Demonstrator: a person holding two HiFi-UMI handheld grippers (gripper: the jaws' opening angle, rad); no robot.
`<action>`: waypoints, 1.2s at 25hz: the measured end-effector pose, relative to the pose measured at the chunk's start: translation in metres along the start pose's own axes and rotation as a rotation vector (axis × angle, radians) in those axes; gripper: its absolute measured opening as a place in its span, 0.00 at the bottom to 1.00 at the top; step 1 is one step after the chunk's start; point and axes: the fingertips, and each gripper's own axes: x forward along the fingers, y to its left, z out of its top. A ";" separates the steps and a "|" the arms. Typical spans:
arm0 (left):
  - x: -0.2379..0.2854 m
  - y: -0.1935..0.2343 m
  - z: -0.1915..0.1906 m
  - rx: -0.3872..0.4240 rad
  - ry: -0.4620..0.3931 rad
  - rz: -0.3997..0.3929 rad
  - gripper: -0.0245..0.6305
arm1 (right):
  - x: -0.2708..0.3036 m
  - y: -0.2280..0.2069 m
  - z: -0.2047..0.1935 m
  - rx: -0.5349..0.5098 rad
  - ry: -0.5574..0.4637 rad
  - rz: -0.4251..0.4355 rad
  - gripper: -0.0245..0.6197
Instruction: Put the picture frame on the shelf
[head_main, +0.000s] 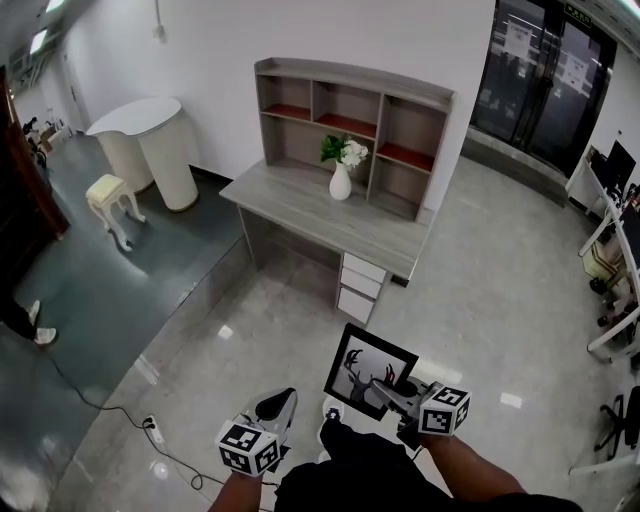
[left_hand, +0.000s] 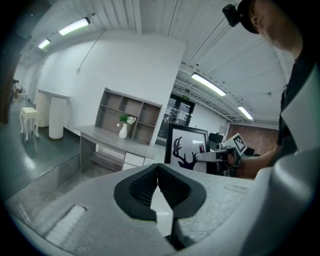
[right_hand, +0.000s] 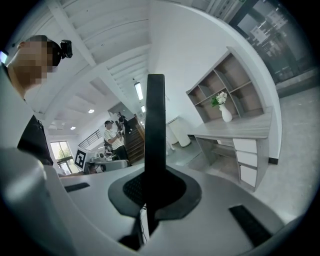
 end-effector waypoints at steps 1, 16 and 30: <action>0.000 0.006 0.003 -0.002 -0.002 0.011 0.05 | 0.007 -0.002 0.003 -0.001 0.004 0.008 0.07; 0.062 0.112 0.082 0.013 -0.042 0.078 0.05 | 0.133 -0.068 0.084 -0.005 0.007 0.095 0.07; 0.120 0.189 0.112 0.026 0.001 0.140 0.05 | 0.207 -0.137 0.129 0.030 0.000 0.111 0.07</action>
